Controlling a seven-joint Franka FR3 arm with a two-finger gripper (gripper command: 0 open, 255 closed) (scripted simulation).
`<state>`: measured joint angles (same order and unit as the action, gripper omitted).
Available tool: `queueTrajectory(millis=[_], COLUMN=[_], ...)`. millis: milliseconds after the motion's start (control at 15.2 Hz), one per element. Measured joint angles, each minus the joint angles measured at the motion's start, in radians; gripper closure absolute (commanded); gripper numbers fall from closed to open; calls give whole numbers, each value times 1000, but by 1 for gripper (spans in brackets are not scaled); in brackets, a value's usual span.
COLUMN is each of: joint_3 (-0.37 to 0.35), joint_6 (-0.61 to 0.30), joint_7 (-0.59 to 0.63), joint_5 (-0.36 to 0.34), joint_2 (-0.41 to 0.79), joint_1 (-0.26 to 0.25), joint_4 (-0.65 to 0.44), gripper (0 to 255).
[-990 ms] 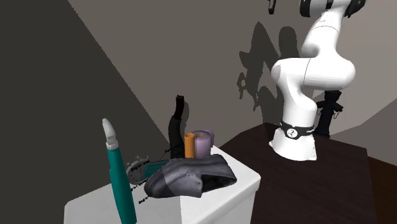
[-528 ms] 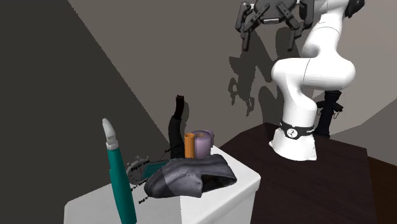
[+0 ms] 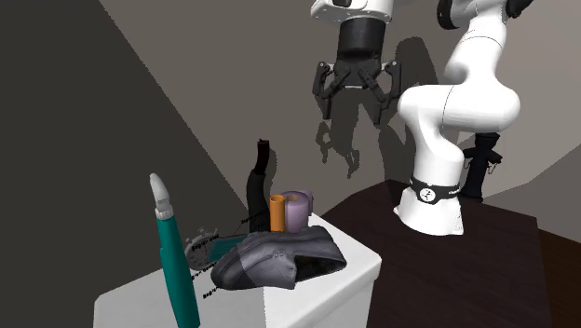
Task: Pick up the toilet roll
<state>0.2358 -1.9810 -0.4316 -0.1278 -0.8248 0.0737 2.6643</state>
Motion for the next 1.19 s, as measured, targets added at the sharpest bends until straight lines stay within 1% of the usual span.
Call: queueTrajectory(millis=[396,858,924,990,1122,1188], joint_3=[116,269,292,309,355,368], joint_6=[-141,-334,-371,-395,-449,-458], joint_7=[-114,-258,-280,-297,-346,-376], joint_5=[-79,-147,-147,-156,-155,-141], joint_2=[95,304,352,370,441,476], joint_1=[49,81,75,82,79,62], joint_4=[81,101,96,107,99,86], gripper=[0,0,0,0,0,0])
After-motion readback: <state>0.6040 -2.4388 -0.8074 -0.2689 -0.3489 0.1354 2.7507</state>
